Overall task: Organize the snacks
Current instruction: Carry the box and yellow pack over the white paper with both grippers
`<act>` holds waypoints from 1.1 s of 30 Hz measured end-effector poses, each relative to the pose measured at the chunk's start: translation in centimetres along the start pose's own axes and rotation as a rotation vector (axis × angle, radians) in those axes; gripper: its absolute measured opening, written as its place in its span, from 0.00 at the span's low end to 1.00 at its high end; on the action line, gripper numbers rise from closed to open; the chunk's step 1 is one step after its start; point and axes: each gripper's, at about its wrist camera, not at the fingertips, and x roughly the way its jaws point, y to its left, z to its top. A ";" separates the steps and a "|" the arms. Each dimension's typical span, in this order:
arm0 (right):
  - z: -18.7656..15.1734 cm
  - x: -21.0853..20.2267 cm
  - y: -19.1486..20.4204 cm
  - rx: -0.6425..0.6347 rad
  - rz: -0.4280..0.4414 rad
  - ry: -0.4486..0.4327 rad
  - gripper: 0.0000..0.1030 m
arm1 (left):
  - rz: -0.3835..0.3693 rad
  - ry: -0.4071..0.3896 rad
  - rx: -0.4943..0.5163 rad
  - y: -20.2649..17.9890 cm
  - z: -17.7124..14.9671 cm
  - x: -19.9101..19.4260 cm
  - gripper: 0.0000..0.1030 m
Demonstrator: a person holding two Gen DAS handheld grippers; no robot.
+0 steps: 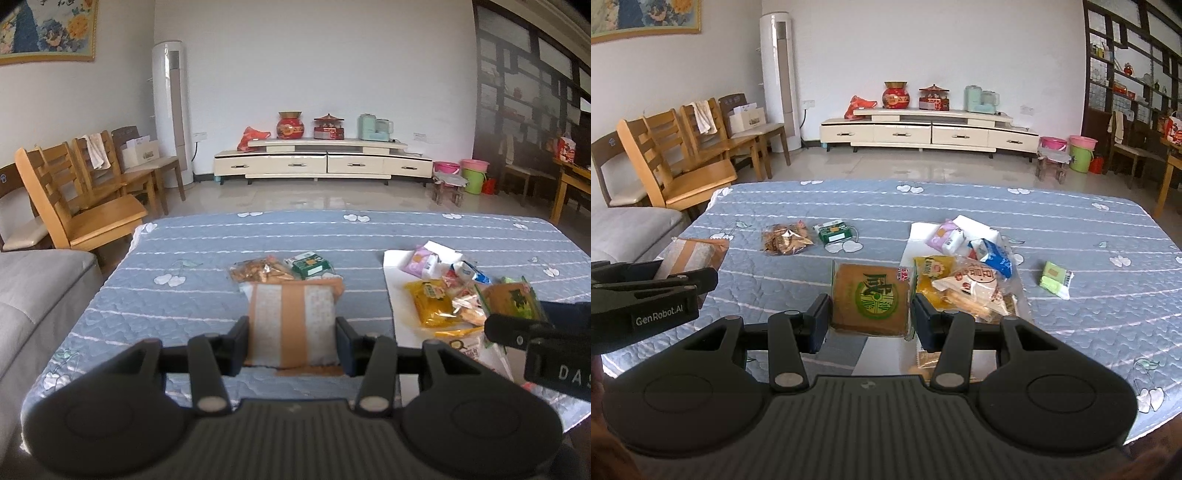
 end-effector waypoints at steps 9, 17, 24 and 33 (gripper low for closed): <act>-0.3 -0.7 -0.6 0.011 -0.014 -0.011 0.57 | -0.015 -0.002 0.022 -1.2 0.1 -0.3 0.45; -0.4 -1.4 -1.0 0.021 -0.031 -0.022 0.57 | -0.032 0.000 0.036 -2.2 0.1 -0.4 0.45; -0.5 -1.7 -1.1 0.026 -0.048 -0.027 0.57 | -0.051 0.007 0.046 -3.0 0.0 -0.3 0.45; -0.4 -1.7 -1.0 0.042 -0.069 -0.032 0.57 | -0.077 0.016 0.059 -4.1 -0.2 -0.1 0.45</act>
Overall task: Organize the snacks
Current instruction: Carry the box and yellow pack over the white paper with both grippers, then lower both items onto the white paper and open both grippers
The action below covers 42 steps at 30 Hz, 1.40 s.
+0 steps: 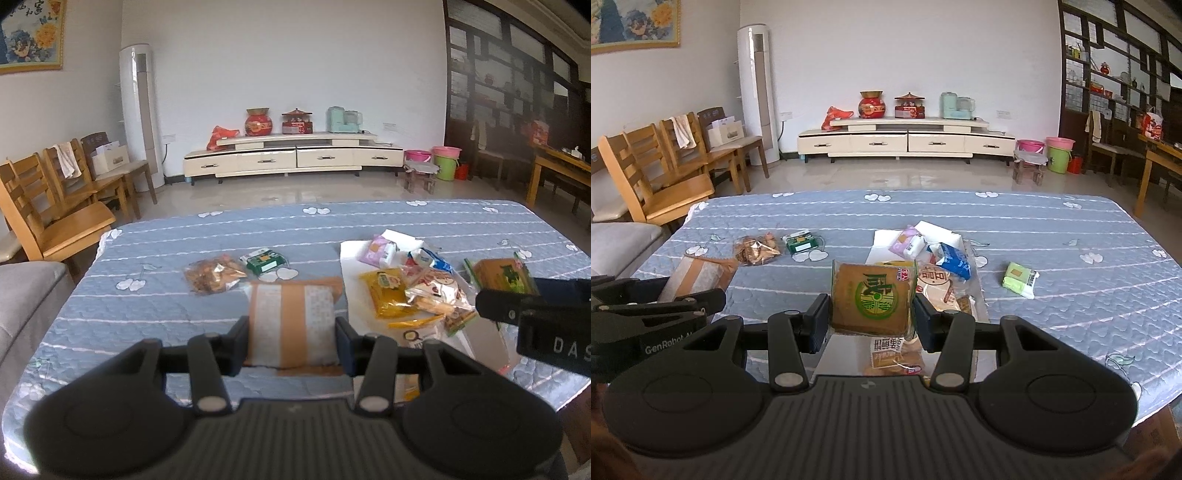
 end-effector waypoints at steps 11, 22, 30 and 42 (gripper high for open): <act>-0.2 0.1 -0.3 0.031 -0.036 0.002 0.57 | -0.037 0.011 0.030 -1.7 0.0 0.8 0.45; -0.5 0.2 -1.6 0.080 -0.094 0.015 0.57 | -0.093 0.025 0.051 -3.4 0.0 2.4 0.45; -0.8 1.6 -2.5 0.103 -0.109 0.043 0.57 | -0.139 0.039 0.074 -5.0 0.1 4.2 0.45; -1.6 5.0 -2.5 0.098 -0.078 0.113 0.57 | -0.139 0.075 0.081 -5.4 -0.1 6.7 0.45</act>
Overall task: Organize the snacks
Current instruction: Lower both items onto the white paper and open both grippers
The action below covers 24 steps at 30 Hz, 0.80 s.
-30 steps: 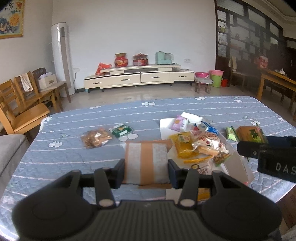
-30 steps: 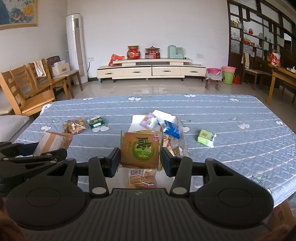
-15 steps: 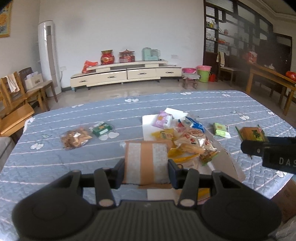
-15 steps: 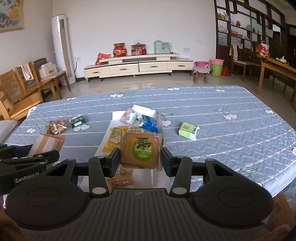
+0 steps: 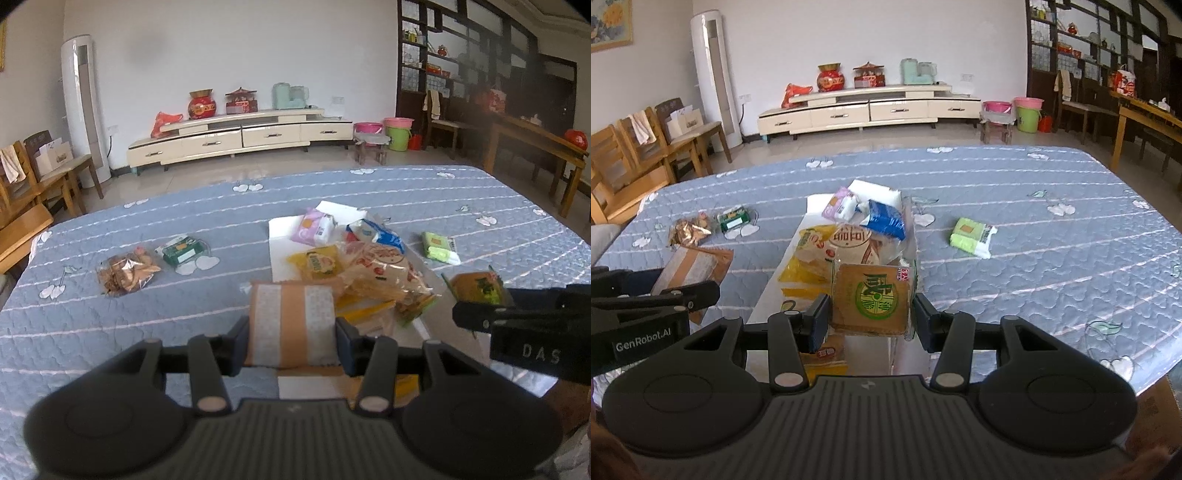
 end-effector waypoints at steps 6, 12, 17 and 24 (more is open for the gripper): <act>-0.4 1.6 -0.1 -0.015 0.013 0.017 0.70 | 0.003 0.016 -0.001 0.2 0.1 1.1 0.45; -0.3 0.7 -2.2 0.034 -0.014 -0.027 0.73 | -0.027 0.019 0.017 -1.1 0.8 2.0 0.45; 0.2 -0.2 -3.9 0.054 -0.092 -0.074 0.73 | -0.085 0.017 0.048 -3.2 1.2 2.6 0.45; 0.4 -1.2 -5.3 0.075 -0.134 -0.117 0.73 | -0.182 0.004 0.084 -6.0 1.9 3.1 0.56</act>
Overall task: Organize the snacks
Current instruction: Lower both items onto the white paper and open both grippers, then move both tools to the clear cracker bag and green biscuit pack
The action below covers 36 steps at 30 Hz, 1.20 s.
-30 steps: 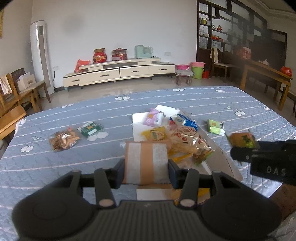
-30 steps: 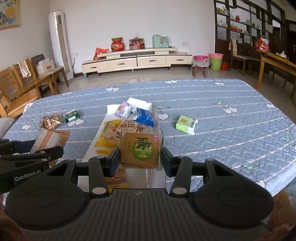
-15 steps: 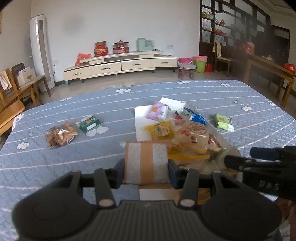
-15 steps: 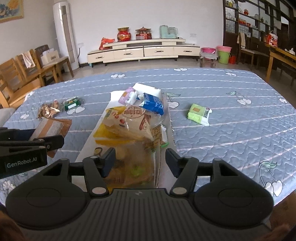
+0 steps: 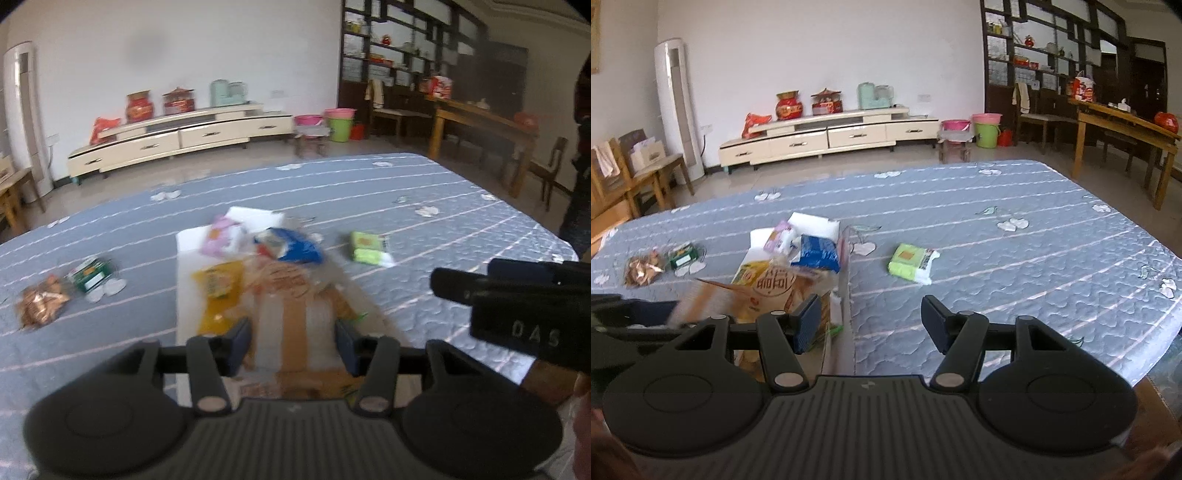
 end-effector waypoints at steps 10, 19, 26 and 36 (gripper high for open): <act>-0.1 -0.6 1.5 -0.039 0.044 -0.006 0.73 | 0.143 -0.017 -0.056 3.5 -0.1 -2.5 0.65; -0.1 -0.8 5.3 -0.098 0.154 0.017 0.74 | 0.262 -0.019 -0.116 7.5 -1.0 -5.7 0.65; 0.0 -0.8 8.1 -0.138 0.216 0.030 0.75 | 0.312 -0.033 -0.157 10.1 -1.9 -7.6 0.65; 0.4 0.2 11.9 -0.208 0.270 0.042 0.76 | 0.349 -0.041 -0.213 13.0 -2.7 -8.0 0.65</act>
